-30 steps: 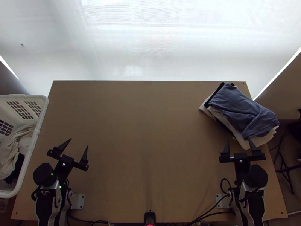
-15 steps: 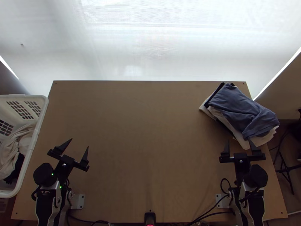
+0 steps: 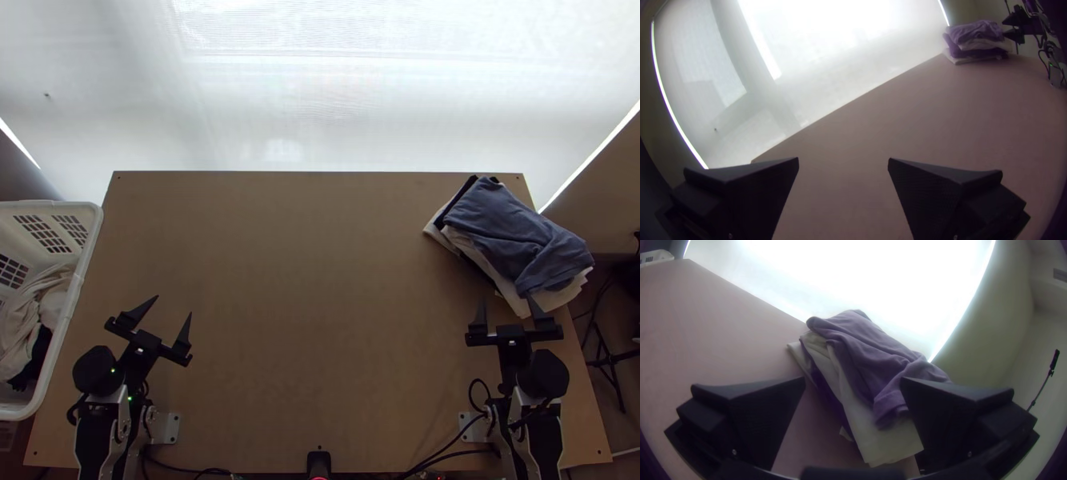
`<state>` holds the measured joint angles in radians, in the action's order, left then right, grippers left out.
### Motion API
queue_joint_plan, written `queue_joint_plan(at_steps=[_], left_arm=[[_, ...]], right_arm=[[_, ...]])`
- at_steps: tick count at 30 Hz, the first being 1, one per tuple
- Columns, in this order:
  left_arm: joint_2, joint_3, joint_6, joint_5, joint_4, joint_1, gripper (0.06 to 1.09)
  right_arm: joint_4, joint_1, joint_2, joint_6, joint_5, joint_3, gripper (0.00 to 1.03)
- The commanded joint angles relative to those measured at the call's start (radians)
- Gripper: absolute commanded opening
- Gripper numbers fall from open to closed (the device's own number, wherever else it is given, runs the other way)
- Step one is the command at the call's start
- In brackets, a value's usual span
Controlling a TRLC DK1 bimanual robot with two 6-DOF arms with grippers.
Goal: Fold the t-shirt
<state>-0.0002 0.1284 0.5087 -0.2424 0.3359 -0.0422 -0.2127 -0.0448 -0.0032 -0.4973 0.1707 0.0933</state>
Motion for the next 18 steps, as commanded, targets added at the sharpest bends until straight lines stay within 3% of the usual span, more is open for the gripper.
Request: queue_joint_plan(at_steps=[1,5,10,13,16,18], left_arm=[[0.009,0.102,-0.032,0.086,0.012,0.002,1.03],[0.169,0.274,-0.137,0.184,0.026,-0.001,1.03],[0.486,0.636,-0.311,0.410,0.184,-0.028,1.04],[0.635,0.850,-0.383,0.419,0.333,-0.151,1.04],[0.761,0.987,-0.417,0.407,0.420,-0.344,1.04],[0.845,1.045,-0.437,0.408,0.453,-0.455,1.04]], right_arm=[[-0.011,-0.036,-0.001,0.005,-0.039,0.002,0.99],[0.013,-0.079,-0.001,-0.145,-0.039,0.005,0.99],[-0.034,-0.076,-0.001,-0.215,0.004,0.008,0.99],[-0.054,-0.076,-0.003,-0.333,0.036,0.006,0.99],[-0.198,-0.089,-0.001,-0.417,0.033,0.008,0.99],[-0.252,-0.099,-0.001,-0.386,0.033,0.013,0.99]])
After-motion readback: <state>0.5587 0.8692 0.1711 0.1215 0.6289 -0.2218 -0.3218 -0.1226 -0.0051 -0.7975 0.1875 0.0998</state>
